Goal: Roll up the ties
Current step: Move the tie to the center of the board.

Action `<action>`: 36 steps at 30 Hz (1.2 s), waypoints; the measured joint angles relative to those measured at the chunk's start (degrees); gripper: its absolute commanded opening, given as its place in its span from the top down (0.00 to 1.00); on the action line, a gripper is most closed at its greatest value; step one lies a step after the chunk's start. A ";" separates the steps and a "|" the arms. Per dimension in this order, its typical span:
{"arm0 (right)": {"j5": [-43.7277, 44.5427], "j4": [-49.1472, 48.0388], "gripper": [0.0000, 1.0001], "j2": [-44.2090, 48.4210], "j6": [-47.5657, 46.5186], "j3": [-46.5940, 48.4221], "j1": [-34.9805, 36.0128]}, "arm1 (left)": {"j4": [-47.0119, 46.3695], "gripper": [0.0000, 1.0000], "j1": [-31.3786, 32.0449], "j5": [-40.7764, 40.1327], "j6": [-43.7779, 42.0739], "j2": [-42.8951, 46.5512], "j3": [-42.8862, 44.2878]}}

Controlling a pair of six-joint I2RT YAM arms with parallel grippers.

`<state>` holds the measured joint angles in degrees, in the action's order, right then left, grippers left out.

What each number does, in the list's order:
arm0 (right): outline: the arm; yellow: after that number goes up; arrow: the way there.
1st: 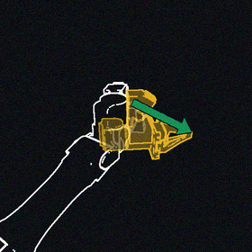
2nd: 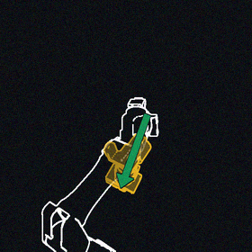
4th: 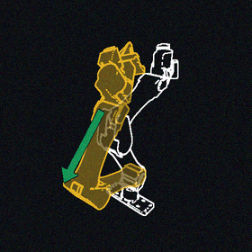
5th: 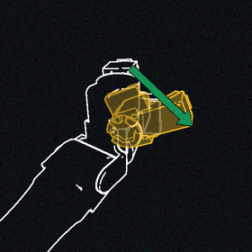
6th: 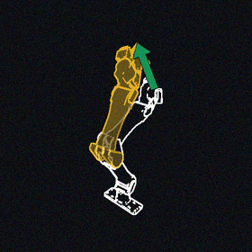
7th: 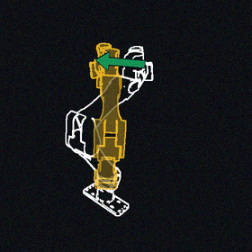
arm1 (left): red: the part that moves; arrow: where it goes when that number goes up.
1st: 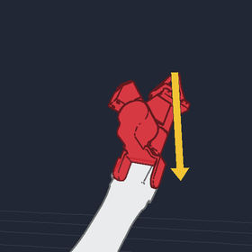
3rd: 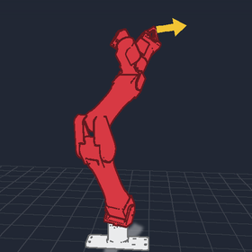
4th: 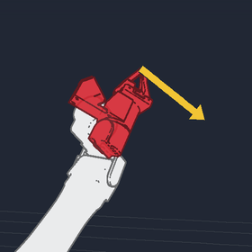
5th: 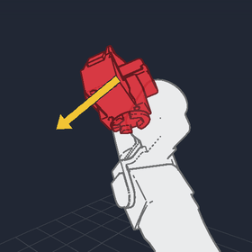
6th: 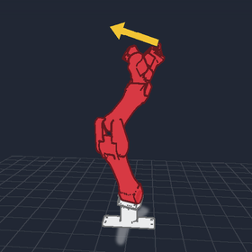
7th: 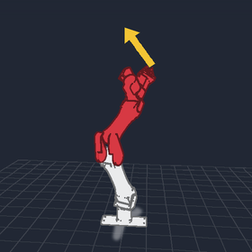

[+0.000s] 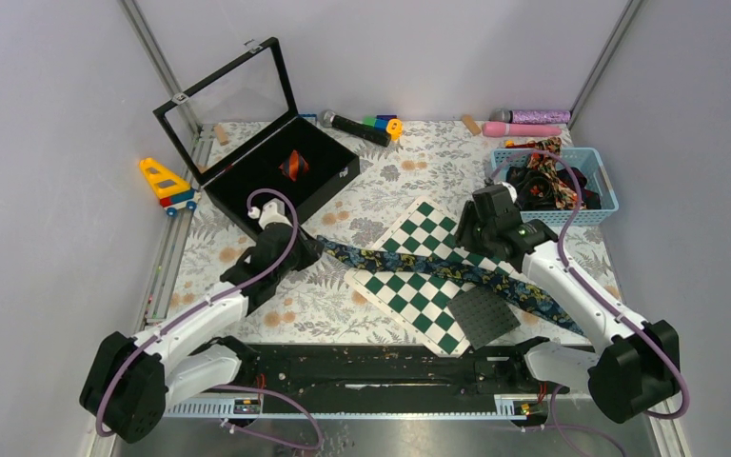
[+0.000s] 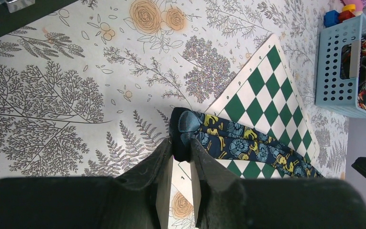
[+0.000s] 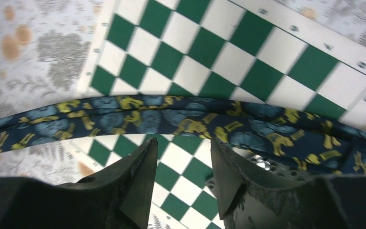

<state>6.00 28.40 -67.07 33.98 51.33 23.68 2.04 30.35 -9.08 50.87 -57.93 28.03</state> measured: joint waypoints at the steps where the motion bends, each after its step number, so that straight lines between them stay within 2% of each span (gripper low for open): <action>1: 1.09 0.87 0.57 0.15 0.44 -0.46 -0.17 | -0.02 0.80 0.09 -0.04 0.00 -0.28 0.09; 4: 4.35 3.45 0.73 0.31 2.05 -2.38 -0.90 | 0.02 0.80 0.13 -0.09 -0.04 -1.11 0.24; 7: 6.93 4.79 0.80 0.39 3.26 -4.87 -1.29 | 0.28 0.80 0.15 -0.17 -0.13 -1.86 0.94; 9: 8.24 5.88 0.80 0.39 3.89 -6.38 -1.51 | 0.79 0.80 0.15 -0.17 -0.39 -1.92 1.75; 11: 9.38 6.62 0.84 0.35 4.31 -7.08 -1.68 | 1.33 0.80 0.15 -0.17 -0.63 -1.88 2.95; 16: 11.32 6.88 1.00 -2.32 5.42 -7.19 -1.84 | 2.36 0.79 0.15 -0.20 -1.66 -0.85 5.88; 25: 12.63 6.19 1.00 -11.52 6.64 -7.19 -2.36 | 3.02 0.79 0.20 -0.17 -2.64 -0.63 7.93; 36: 12.57 2.51 1.00 -17.38 6.67 -7.17 -3.67 | 4.31 0.78 0.20 -0.26 -2.82 -0.61 7.96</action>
<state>18.57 30.92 -84.44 40.64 44.16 20.01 6.35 30.55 -9.34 48.05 -58.54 35.99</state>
